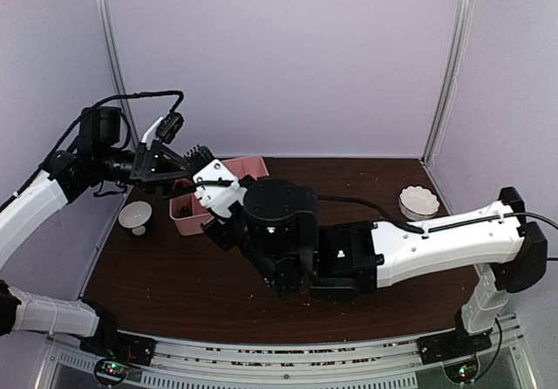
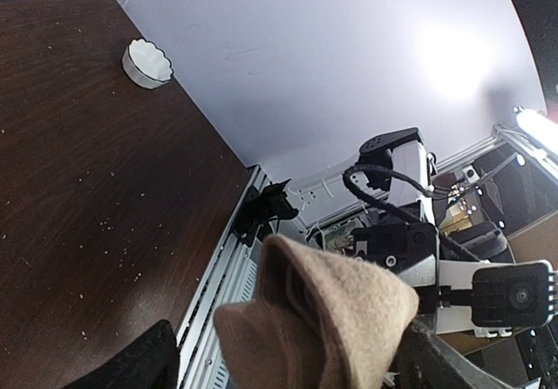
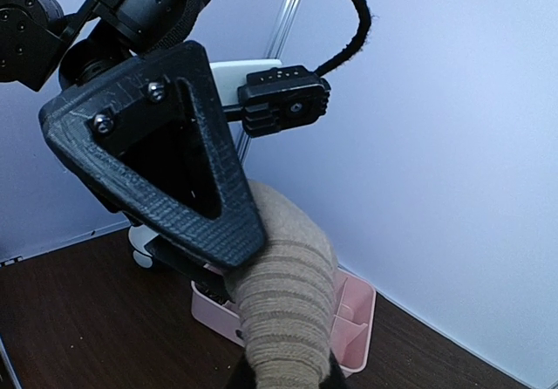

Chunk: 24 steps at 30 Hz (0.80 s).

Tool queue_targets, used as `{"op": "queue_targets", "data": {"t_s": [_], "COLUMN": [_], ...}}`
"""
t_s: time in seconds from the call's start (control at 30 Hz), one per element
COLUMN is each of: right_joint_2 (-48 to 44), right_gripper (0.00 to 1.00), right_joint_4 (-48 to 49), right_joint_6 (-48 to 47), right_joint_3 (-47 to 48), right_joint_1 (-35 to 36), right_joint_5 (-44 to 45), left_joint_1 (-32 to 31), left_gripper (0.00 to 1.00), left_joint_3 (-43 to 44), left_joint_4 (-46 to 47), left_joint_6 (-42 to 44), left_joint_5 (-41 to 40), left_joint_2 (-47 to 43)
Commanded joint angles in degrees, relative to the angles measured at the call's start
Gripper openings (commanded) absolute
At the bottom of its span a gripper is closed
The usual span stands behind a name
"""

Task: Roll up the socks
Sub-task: Roll the sock.

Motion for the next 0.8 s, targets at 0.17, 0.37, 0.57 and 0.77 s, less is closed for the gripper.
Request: {"op": "queue_targets", "data": {"t_s": [0.17,0.37,0.57,0.77], "right_joint_2": [3.8,4.7,4.9,4.6], "right_gripper": [0.00,0.00,0.00,0.00], "right_joint_4": [-2.7,-3.0,-3.0,-3.5], "right_joint_6": [0.3,1.9,5.9,8.4], "right_joint_3": [4.1,4.5,4.9,4.8], "right_joint_1": [-0.1,-0.4,-1.5,-2.1], "right_joint_5": [-1.3,-2.1,-3.9,-7.4], "left_joint_1": [0.1,0.2,0.2,-0.3], "left_gripper": [0.74,0.58,0.44,0.45], "left_joint_3": [0.8,-0.1,0.5,0.1], "left_joint_4": [5.7,8.4,9.8,10.1], "left_joint_6": [-2.6,-4.5,-4.9,-5.1], "left_joint_5": [2.3,3.3,5.3,5.7], "left_joint_2": [0.0,-0.1,0.7,0.6]}}
